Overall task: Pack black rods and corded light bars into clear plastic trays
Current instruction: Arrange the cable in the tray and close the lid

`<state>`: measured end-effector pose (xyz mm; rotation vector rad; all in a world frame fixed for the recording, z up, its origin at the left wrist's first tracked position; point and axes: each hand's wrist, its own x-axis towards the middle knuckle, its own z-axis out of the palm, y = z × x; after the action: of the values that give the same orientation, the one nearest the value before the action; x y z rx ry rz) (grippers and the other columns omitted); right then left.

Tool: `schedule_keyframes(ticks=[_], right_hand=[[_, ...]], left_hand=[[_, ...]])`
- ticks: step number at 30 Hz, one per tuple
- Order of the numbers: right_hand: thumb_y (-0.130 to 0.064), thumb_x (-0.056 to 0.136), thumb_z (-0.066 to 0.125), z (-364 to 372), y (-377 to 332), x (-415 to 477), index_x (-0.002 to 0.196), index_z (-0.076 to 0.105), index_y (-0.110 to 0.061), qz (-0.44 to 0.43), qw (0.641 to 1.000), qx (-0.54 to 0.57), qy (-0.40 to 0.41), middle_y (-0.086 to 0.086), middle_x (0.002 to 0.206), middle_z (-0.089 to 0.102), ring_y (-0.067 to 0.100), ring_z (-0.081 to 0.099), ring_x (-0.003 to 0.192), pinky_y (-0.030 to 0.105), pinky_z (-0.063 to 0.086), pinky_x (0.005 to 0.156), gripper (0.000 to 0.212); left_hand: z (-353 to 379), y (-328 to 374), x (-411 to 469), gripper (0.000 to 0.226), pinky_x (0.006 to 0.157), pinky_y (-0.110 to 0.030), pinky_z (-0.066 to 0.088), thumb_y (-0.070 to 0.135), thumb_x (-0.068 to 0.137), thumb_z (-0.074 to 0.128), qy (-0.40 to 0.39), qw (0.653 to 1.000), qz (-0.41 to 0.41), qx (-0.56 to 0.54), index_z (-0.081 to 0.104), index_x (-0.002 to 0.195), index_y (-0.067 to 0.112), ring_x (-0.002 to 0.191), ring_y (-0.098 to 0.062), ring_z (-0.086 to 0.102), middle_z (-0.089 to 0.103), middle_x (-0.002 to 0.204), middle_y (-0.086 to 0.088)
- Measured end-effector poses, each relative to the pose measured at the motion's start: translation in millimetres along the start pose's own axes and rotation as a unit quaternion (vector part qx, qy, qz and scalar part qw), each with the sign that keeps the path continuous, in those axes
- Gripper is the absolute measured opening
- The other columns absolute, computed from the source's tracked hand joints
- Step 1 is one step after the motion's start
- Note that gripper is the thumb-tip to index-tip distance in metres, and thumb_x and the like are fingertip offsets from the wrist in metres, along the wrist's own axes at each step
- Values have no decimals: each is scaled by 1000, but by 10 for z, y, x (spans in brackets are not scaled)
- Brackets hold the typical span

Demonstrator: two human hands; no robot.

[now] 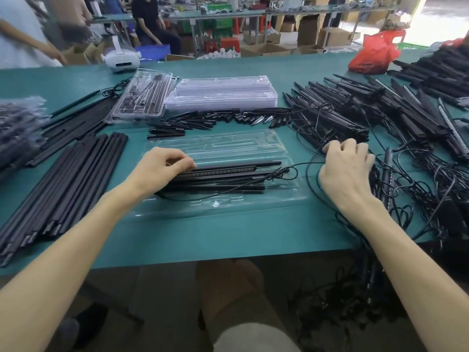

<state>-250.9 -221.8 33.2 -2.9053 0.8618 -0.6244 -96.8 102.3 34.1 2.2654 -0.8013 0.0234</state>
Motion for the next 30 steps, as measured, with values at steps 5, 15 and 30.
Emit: schedule_keyframes(ticks=[5, 15, 30], right_hand=[[0, 91, 52, -17, -366, -151, 124, 60, -14, -118, 988, 91, 23, 8, 125, 52, 28, 39, 119, 41, 23, 100, 37], [-41, 99, 58, 233, -1037, -466, 129, 62, -24, -326, 927, 167, -79, -5, 125, 53, 20, 40, 122, 36, 22, 107, 34], [-21, 97, 64, 53, -747, -284, 93, 60, -13, -203, 943, 261, -27, 1, 88, 65, 21, 58, 81, 37, 49, 72, 11]], left_hand=[[86, -49, -95, 20, 69, -7, 43, 27, 98, 64, 98, 995, 14, -6, 75, 81, 26, 75, 1, 66, 74, 80, 18], [212, -3, -97, 24, 73, -23, 55, 27, 99, 61, 171, 981, -1, -91, 76, 81, 20, 71, -11, 70, 74, 75, 6], [185, -197, -167, 48, 81, -22, 50, 39, 108, 39, 147, 983, -69, -89, 75, 83, 20, 83, -4, 69, 75, 85, 9]])
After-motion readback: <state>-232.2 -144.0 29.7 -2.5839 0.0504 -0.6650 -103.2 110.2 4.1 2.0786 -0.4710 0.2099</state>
